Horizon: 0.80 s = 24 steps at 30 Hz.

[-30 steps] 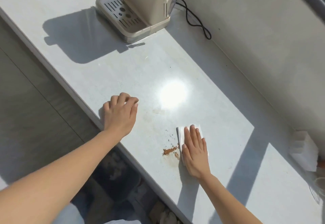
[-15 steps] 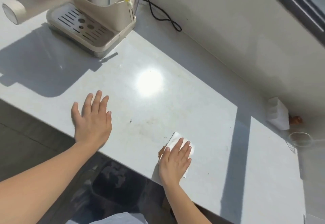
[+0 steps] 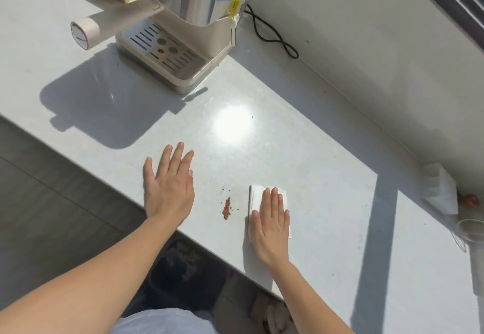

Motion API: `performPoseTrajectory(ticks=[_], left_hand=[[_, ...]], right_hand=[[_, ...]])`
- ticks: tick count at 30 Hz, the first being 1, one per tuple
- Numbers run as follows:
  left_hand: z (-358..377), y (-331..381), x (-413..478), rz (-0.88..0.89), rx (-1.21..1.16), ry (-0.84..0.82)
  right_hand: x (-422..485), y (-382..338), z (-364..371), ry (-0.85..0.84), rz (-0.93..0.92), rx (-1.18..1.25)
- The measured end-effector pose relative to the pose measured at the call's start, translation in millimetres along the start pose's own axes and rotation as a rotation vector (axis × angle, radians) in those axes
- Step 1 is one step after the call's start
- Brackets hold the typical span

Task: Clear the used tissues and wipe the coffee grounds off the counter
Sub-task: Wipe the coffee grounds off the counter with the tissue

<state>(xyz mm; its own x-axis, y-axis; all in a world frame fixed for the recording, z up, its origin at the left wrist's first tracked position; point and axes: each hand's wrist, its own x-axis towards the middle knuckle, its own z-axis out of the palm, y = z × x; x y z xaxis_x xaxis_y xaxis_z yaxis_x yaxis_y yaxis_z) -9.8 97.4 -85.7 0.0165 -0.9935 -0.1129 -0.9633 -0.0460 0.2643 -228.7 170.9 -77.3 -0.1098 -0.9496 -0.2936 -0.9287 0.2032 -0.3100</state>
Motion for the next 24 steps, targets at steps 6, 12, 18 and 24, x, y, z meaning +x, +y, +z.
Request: performPoseTrajectory(ticks=[6, 12, 18, 24], left_hand=[[1.5, 0.7, 2.7, -0.006, 0.022, -0.010], [3.8, -1.3, 0.8, -0.032, -0.034, 0.025], [4.4, 1.9, -0.2, -0.114, -0.173, 0.104], [1.6, 7.1, 0.6, -0.149, -0.250, 0.145]], right_hand=[[46.3, 42.2, -30.4, -0.035, 0.063, -0.062], [95.7, -3.5, -29.3, -0.149, -0.228, -0.151], [56.2, 18.9, -32.7, -0.279, -0.546, -0.220], [130.6, 62.3, -72.0, -0.191, -0.403, -0.230]])
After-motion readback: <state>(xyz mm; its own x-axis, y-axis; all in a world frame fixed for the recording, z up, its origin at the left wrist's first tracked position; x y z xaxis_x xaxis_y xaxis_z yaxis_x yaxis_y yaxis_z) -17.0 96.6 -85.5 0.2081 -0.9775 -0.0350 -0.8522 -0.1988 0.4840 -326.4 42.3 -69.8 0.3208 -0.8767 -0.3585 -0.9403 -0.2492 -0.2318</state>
